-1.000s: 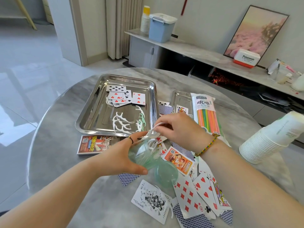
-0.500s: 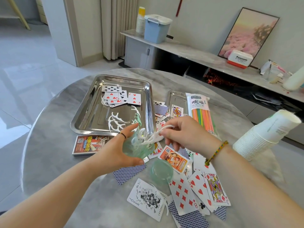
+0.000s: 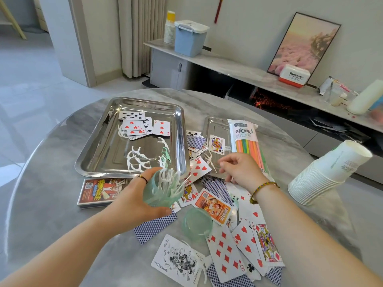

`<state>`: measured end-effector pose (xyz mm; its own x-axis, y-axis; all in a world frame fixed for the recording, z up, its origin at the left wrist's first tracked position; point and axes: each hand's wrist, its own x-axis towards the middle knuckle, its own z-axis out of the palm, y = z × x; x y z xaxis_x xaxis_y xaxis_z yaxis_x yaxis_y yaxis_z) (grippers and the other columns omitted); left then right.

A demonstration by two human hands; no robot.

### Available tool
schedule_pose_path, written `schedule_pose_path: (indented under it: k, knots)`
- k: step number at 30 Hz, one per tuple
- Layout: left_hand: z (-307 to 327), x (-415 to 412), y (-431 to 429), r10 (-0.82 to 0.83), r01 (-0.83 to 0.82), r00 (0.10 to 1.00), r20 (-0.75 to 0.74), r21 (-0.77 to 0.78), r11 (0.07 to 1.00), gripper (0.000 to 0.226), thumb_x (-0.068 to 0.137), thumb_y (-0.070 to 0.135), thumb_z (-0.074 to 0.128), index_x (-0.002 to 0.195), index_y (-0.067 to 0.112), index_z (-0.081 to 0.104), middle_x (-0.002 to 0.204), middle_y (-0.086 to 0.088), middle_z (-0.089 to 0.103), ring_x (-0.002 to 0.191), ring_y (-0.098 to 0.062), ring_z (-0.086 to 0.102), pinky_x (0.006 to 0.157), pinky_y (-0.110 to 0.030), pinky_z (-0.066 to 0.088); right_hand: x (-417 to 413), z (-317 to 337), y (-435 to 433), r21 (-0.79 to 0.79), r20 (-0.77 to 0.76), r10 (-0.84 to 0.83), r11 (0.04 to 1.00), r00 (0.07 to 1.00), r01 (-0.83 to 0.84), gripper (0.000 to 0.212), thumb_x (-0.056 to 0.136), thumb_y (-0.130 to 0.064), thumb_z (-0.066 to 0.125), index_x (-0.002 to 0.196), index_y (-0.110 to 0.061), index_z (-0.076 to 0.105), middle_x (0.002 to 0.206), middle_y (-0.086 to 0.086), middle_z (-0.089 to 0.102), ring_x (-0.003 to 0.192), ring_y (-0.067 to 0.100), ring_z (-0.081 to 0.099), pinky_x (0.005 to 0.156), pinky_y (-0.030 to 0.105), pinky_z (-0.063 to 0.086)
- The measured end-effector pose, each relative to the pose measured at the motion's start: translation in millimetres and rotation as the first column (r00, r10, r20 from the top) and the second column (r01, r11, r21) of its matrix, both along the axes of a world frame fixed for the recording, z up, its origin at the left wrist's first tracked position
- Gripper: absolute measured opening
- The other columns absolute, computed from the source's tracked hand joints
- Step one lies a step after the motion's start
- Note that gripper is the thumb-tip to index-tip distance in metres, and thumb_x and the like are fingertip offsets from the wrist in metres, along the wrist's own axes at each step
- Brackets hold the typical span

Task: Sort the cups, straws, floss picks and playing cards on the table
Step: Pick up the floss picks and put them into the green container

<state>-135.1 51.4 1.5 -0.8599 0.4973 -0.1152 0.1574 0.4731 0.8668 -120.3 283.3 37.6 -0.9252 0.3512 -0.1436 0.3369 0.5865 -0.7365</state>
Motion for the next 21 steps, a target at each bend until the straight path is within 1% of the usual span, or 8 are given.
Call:
schedule_pose_path:
  k: [2,6,8,10,14,16,18,21]
  knots:
    - [-3.4,-3.6,0.2,0.045,-0.045,0.999,0.022,0.038,0.998,0.076,0.062,0.016,0.082,0.106,0.048,0.027,0.096,0.027,0.045,0.086,0.007,0.047,0.074,-0.008,0.040,-11.3,-12.3,12.7,0.057,0.056,-0.036,0.998,0.998,0.033,0.014,0.088,-0.002,0.051,0.088,-0.011,0.063,0.070,-0.005,0.058,0.044,0.004,0.051,0.047,0.012,0.043]
    - [-7.7,-11.1,0.1,0.109,-0.108,0.993,0.037,-0.012,0.994,0.085,0.061,0.022,0.082,0.129,0.033,0.032,0.102,0.010,0.054,0.094,-0.012,0.054,0.082,-0.024,0.042,-42.3,-29.1,20.9,0.225,0.152,-0.024,0.974,0.988,-0.011,0.020,0.088,-0.002,0.049,0.094,0.000,0.068,0.066,-0.004,0.054,0.067,0.017,0.052,0.070,0.028,0.048]
    - [-9.1,-15.9,-1.4,0.129,-0.128,0.991,0.028,-0.012,0.992,0.086,0.061,0.023,0.082,0.131,0.031,0.033,0.106,0.008,0.055,0.095,-0.014,0.054,0.080,-0.024,0.041,-60.1,-36.8,22.5,0.289,0.221,-0.023,0.956,0.975,-0.043,0.022,0.088,-0.005,0.049,0.096,0.004,0.067,0.071,0.005,0.056,0.075,0.022,0.051,0.063,0.022,0.044]
    - [-9.5,-20.7,-3.4,0.140,-0.139,0.990,0.021,-0.014,0.990,0.085,0.061,0.022,0.082,0.131,0.031,0.033,0.102,0.011,0.054,0.088,-0.006,0.054,0.069,-0.016,0.041,-76.0,-42.6,21.7,0.304,0.324,-0.046,0.951,0.945,-0.058,0.024,0.089,-0.017,0.053,0.092,0.003,0.066,0.079,0.010,0.057,0.077,0.024,0.053,0.061,0.022,0.040]
    - [-7.6,-26.9,-4.2,0.164,-0.163,0.986,0.015,-0.077,0.984,0.085,0.065,0.023,0.079,0.132,0.032,0.029,0.103,0.011,0.048,0.077,0.005,0.046,0.049,-0.004,0.041,-98.5,-49.3,18.9,0.358,0.444,-0.101,0.931,0.890,-0.073,0.038,0.089,-0.030,0.055,0.062,-0.010,0.038,0.063,0.002,0.041,0.055,0.012,0.038,0.046,0.021,0.029]
    - [-6.6,-27.9,-4.0,0.166,-0.164,0.986,0.022,-0.097,0.982,0.083,0.066,0.023,0.078,0.129,0.035,0.027,0.100,0.012,0.045,0.073,0.004,0.043,0.050,-0.001,0.041,-106.6,-51.8,18.1,0.382,0.460,-0.113,0.921,0.881,-0.082,0.037,0.090,-0.026,0.054,0.062,-0.011,0.034,0.063,0.002,0.039,0.054,0.012,0.037,0.046,0.021,0.028]
    - [-5.6,-27.2,-4.0,0.154,-0.152,0.988,0.009,-0.115,0.982,0.082,0.065,0.026,0.079,0.127,0.038,0.026,0.095,0.017,0.044,0.075,0.001,0.045,0.050,-0.006,0.042,-111.0,-52.5,17.1,0.399,0.473,-0.111,0.912,0.874,-0.099,0.035,0.090,-0.020,0.052,0.062,-0.011,0.035,0.063,0.002,0.039,0.057,0.014,0.040,0.046,0.021,0.029]
    - [-4.1,-25.3,-3.4,0.144,-0.143,0.990,-0.006,-0.152,0.978,0.085,0.066,0.029,0.078,0.130,0.039,0.023,0.086,0.029,0.036,0.081,0.000,0.040,0.055,-0.004,0.033,-113.7,-51.2,15.0,0.409,0.483,-0.095,0.904,0.870,-0.128,0.033,0.089,-0.018,0.054,0.062,-0.011,0.036,0.065,0.002,0.039,0.070,0.019,0.046,0.047,0.020,0.030]
